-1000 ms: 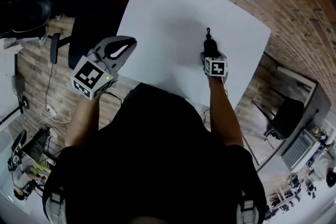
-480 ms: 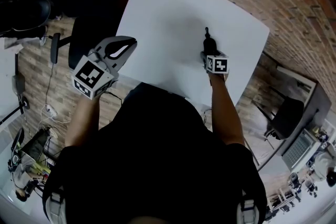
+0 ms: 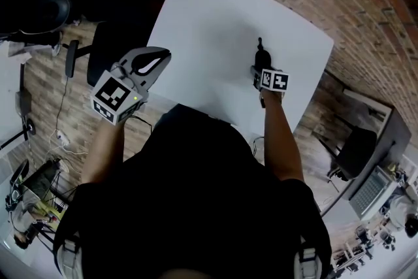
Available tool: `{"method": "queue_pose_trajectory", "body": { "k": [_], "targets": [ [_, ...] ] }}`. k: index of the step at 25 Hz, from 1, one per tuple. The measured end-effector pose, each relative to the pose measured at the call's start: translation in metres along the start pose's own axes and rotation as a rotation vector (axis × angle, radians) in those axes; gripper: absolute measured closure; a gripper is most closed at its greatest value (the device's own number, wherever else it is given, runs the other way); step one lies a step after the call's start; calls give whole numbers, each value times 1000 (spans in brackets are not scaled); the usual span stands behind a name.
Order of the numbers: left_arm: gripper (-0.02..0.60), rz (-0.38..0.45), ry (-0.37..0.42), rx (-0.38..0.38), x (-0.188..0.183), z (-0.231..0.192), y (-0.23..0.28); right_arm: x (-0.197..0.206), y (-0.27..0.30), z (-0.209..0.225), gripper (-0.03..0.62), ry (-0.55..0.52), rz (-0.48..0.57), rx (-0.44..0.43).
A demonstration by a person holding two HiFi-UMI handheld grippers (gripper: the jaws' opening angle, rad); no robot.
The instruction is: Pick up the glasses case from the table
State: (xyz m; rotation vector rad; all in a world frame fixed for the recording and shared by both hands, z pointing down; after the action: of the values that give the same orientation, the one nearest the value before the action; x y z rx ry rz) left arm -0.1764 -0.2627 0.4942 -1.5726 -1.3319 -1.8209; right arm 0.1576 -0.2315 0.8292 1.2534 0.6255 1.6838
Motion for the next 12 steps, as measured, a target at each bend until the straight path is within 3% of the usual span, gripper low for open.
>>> {"method": "queue_pose_trajectory", "body": {
  "k": [12],
  "targets": [
    [557,3,13,-11,-5,19,-4,2,-19,6,260,53,33,-27]
  ]
}}
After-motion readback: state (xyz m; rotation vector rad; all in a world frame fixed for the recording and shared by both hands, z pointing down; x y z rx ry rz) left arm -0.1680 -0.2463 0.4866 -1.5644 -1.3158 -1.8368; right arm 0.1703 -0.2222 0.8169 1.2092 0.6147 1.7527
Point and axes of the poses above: the fingertips, and each gripper's own axes: y forward along the fingers, z to its right, x out of its underside, the point moved 4 cm from there along -y, backward along the fingers, and after that the axes turned 8 degrees about z, right-handed, at the moved point
